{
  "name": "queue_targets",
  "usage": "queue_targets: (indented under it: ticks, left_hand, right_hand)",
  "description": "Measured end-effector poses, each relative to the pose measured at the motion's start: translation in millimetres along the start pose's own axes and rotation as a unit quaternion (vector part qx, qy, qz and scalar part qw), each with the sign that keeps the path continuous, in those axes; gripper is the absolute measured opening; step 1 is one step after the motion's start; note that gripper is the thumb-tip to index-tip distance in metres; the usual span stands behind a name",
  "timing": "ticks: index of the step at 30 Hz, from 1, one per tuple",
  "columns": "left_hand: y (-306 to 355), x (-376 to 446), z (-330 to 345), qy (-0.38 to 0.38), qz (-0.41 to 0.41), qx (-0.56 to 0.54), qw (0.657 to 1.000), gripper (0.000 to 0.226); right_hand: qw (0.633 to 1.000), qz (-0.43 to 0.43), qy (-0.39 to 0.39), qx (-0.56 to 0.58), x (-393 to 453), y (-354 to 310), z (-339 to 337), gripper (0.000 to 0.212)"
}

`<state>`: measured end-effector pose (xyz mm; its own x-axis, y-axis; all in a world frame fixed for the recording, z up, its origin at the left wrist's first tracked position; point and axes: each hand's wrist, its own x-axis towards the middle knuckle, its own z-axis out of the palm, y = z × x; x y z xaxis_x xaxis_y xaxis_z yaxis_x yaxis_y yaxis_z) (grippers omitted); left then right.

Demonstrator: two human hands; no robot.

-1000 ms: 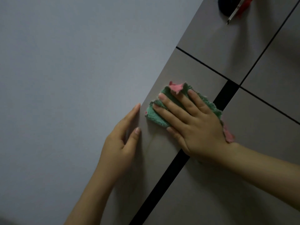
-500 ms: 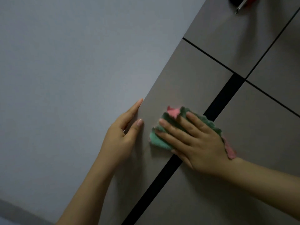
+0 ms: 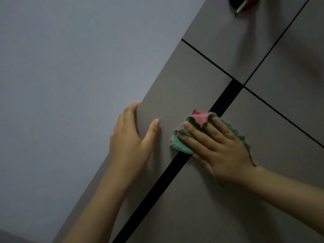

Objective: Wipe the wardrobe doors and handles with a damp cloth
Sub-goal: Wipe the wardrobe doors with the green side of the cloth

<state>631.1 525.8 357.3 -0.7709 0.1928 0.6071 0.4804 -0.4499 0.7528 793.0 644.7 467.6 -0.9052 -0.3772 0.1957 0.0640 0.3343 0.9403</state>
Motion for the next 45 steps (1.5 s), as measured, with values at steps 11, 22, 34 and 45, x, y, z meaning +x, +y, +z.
queue_targets:
  ticks: [11,22,34,45]
  left_hand:
    - [10,0,16,0.059,-0.007,0.057,0.997,0.065]
    - [30,-16,55,0.080,0.169,0.170,0.967,0.063]
    - [32,-24,70,0.032,0.216,0.168,0.961,0.065]
    - [38,-48,98,0.003,0.261,0.171,0.950,0.061]
  right_hand:
    - [0.981,0.186,0.062,0.014,8,8,-2,0.052]
    - [0.953,0.289,0.092,0.008,-10,45,-12,0.052]
    - [0.946,0.313,0.078,0.009,-66,55,-14,0.052]
    - [0.971,0.233,0.054,-0.008,-138,29,-2,0.053]
